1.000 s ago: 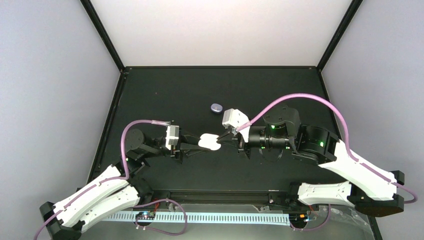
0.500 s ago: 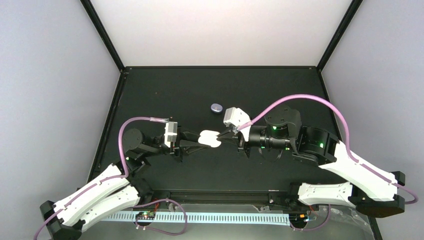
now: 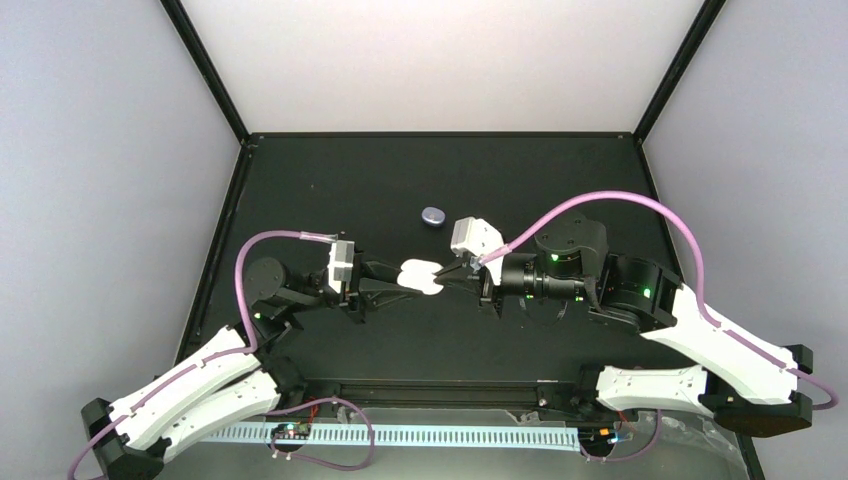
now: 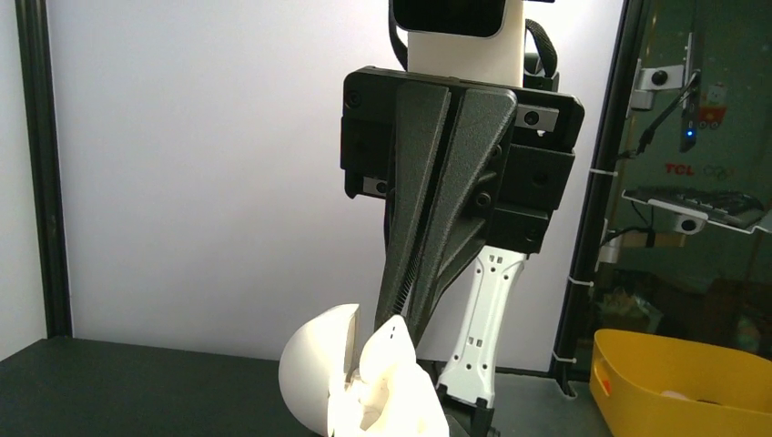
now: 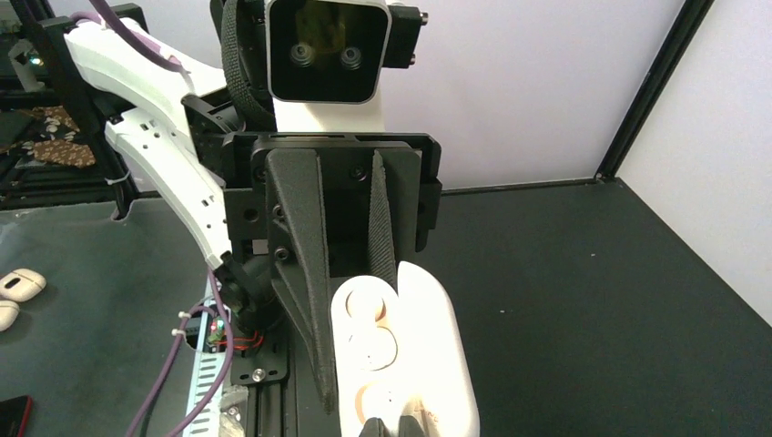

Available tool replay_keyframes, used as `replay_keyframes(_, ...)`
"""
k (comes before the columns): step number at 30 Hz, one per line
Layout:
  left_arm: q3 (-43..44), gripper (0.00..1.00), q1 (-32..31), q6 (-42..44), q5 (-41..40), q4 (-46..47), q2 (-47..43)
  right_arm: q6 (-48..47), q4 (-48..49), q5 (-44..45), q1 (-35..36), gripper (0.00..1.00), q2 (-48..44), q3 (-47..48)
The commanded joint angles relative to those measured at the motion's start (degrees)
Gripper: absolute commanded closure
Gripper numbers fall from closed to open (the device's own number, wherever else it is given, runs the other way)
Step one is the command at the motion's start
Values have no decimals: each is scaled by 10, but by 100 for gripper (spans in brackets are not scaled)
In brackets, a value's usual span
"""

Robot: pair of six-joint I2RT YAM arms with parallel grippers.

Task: Insert the wireless bluetooth earbuds into the charging case
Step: Adjust the earbud with the charging case.

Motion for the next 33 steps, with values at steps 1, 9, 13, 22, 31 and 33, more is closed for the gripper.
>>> replay_keyframes(1,24,98,-3,-11,8,49,0,-9,-14,-25,0,99,-3,-7)
replay_keyframes(9,20,98,-3,-15,22,58,0,-18,-32,-70,0,99,9,-2)
replay_keyframes(13,21,98,-3,-16,22,61,-4,-21,-53,-83,-1,99,26,4)
replay_keyframes(22,18,98,-3,-8,21,50,-3,-9,-48,-77,0,74,16,28)
replay_keyframes(31,5,98,-3,2,18,39,-5,20,-20,-55,0,69,-6,62)
replay_keyframes(33,6,98,-3,5,18,39,-4,30,-7,-60,0,69,-6,66)
